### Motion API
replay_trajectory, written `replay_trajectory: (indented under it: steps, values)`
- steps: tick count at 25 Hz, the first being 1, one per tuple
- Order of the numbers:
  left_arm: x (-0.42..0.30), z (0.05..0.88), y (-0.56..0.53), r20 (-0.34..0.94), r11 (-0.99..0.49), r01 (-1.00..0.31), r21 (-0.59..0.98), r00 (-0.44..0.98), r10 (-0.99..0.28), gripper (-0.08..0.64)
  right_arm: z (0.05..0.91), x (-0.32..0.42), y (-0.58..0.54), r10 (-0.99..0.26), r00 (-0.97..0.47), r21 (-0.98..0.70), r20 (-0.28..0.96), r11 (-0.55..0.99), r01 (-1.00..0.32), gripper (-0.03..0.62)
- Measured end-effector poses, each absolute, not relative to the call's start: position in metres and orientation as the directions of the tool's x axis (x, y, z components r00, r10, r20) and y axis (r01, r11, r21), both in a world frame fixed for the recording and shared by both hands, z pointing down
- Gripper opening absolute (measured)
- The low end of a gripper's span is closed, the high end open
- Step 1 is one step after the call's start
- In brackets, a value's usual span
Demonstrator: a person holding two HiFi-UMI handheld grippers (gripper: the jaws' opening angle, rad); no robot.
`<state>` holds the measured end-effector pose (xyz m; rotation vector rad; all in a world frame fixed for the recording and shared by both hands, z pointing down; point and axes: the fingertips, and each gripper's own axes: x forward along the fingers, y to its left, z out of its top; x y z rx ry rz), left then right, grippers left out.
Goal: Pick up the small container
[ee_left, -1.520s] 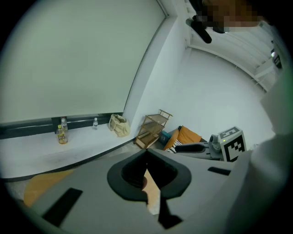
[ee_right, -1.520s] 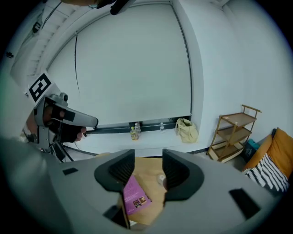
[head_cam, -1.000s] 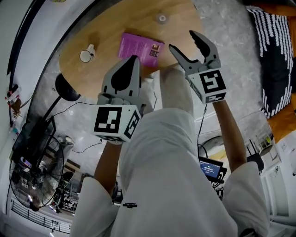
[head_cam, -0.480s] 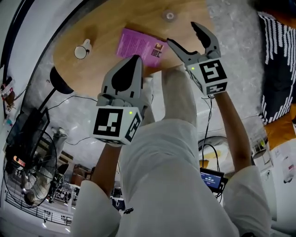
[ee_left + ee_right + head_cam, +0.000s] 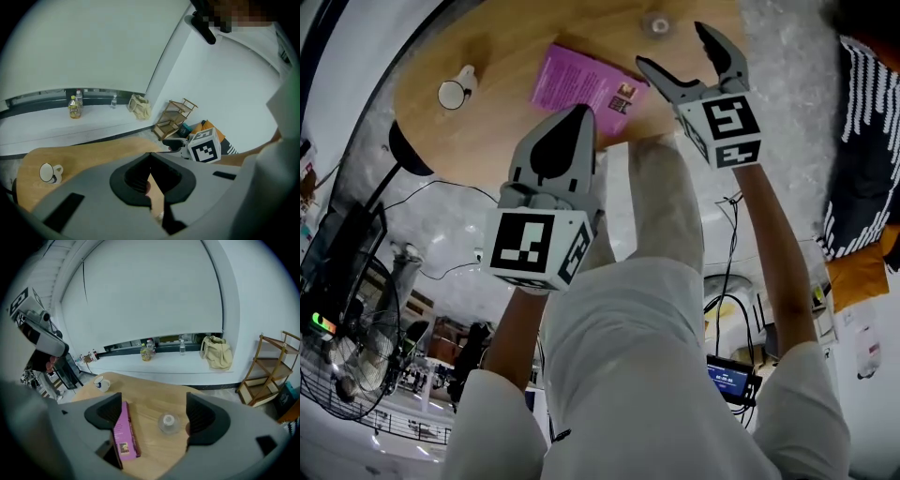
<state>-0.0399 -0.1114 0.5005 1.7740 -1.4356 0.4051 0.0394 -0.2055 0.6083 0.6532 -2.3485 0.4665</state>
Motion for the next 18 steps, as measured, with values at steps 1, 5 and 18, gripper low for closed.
replay_trajectory:
  steps: [1, 5, 18]
  values:
    - [-0.040, 0.504, -0.112, 0.681, -0.031, -0.924, 0.381, 0.303, -0.666, 0.014, 0.614, 0.037, -0.207, -0.327, -0.663, -0.156, 0.674, 0.813, -0.560, 0.421]
    - [-0.042, 0.515, -0.117, 0.683, -0.025, -0.924, 0.382, 0.301, -0.666, 0.014, 0.639, 0.034, -0.216, -0.326, -0.642, -0.141, 0.694, 0.813, -0.565, 0.430]
    - [-0.046, 0.545, -0.129, 0.695, 0.013, -0.924, 0.382, 0.278, -0.663, 0.014, 0.720, 0.025, -0.228, -0.275, -0.570, -0.112, 0.774, 0.827, -0.551, 0.430]
